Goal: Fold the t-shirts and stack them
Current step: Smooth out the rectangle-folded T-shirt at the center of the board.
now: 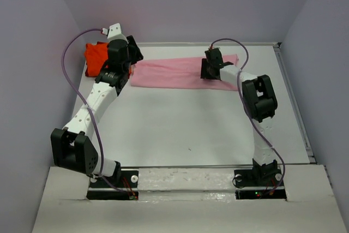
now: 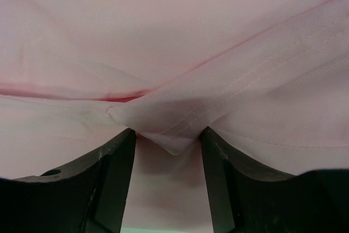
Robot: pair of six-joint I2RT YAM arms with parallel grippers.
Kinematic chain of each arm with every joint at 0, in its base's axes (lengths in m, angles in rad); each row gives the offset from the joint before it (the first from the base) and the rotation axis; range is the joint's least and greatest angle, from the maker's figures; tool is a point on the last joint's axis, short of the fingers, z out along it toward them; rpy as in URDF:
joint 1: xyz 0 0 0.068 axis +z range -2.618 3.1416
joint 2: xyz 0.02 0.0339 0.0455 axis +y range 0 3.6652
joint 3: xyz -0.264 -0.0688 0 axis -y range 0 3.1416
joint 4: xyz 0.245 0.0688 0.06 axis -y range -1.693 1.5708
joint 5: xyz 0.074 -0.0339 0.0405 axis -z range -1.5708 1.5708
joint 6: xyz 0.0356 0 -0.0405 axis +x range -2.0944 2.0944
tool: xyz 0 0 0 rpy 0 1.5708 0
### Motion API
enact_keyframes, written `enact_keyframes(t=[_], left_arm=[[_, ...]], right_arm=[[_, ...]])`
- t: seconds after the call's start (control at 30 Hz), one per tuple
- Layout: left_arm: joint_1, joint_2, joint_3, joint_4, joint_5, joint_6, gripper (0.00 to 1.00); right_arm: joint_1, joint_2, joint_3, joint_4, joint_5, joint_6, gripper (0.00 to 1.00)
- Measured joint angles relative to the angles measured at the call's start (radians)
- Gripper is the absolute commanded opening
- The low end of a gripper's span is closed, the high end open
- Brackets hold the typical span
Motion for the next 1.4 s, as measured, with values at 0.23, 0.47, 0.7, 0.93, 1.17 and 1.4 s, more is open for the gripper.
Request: enact_keyframes(t=[0.23, 0.47, 0.7, 0.93, 1.17, 1.4], left_arm=[[0.006, 0.000, 0.000, 0.002, 0.016, 0.000, 0.64], [0.031, 0.000, 0.000, 0.003, 0.051, -0.011, 0.64], [0.046, 0.000, 0.000, 0.003, 0.073, -0.021, 0.64], [0.046, 0.000, 0.000, 0.003, 0.077, -0.022, 0.64], [0.046, 0.000, 0.000, 0.003, 0.080, -0.022, 0.64], [0.046, 0.000, 0.000, 0.003, 0.085, -0.022, 0.64]], right_arm=[[0.000, 0.048, 0.096, -0.041, 0.024, -0.015, 0.56], [0.000, 0.069, 0.200, -0.078, 0.045, -0.043, 0.57], [0.000, 0.146, 0.331, -0.100, 0.067, -0.069, 0.57], [0.000, 0.291, 0.489, -0.127, 0.079, -0.093, 0.57], [0.000, 0.326, 0.557, -0.136, 0.090, -0.129, 0.57], [0.000, 0.309, 0.546, -0.143, 0.076, -0.164, 0.60]])
